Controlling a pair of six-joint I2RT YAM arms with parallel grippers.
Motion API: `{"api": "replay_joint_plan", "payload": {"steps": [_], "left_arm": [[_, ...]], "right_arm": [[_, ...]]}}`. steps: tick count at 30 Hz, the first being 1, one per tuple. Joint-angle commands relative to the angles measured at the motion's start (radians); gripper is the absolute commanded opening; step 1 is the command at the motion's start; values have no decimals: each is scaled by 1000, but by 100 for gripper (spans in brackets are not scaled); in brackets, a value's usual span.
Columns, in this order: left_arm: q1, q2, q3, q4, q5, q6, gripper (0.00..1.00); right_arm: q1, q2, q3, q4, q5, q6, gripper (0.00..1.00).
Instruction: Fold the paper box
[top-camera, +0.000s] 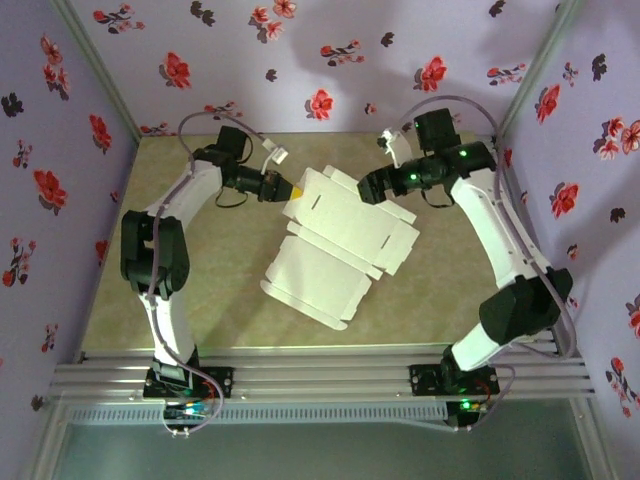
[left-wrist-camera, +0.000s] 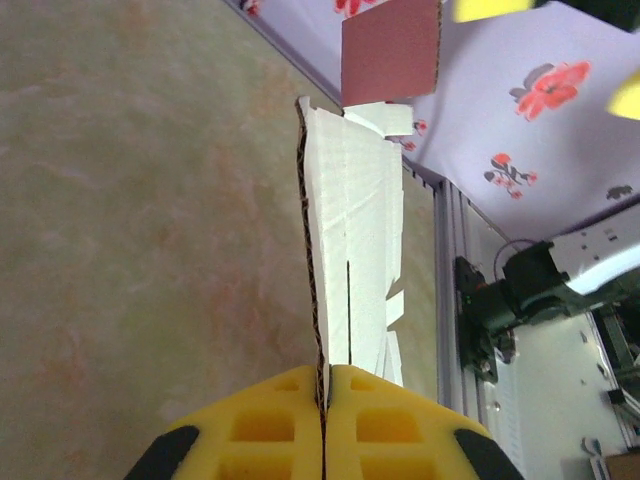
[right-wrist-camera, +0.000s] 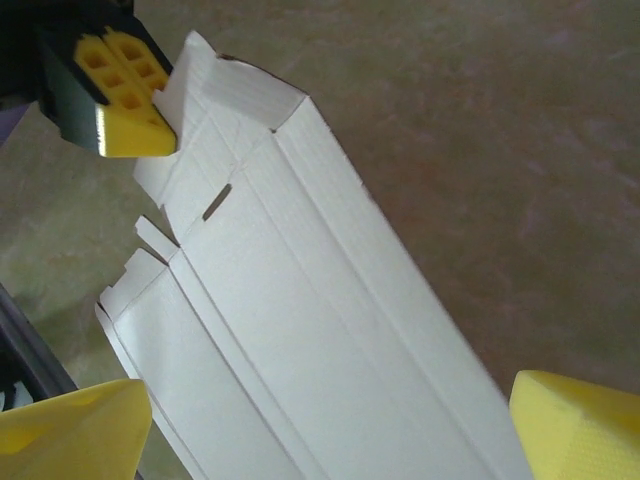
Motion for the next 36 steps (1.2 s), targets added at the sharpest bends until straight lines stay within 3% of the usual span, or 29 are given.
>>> {"api": "replay_joint_plan", "payload": {"steps": [1, 24, 32, 36], "left_arm": [[-15, 24, 27, -137, 51, 123, 4], [-38, 36, 36, -154, 36, 145, 4], [-38, 3, -3, -88, 1, 122, 4], [-40, 3, -10, -59, -16, 100, 4]], "right_arm": [[5, 34, 15, 5, -65, -22, 93], [4, 161, -26, 58, -154, -16, 86], [3, 164, -48, 53, -199, -8, 76], [3, 126, -78, 72, -170, 11, 66]]}}
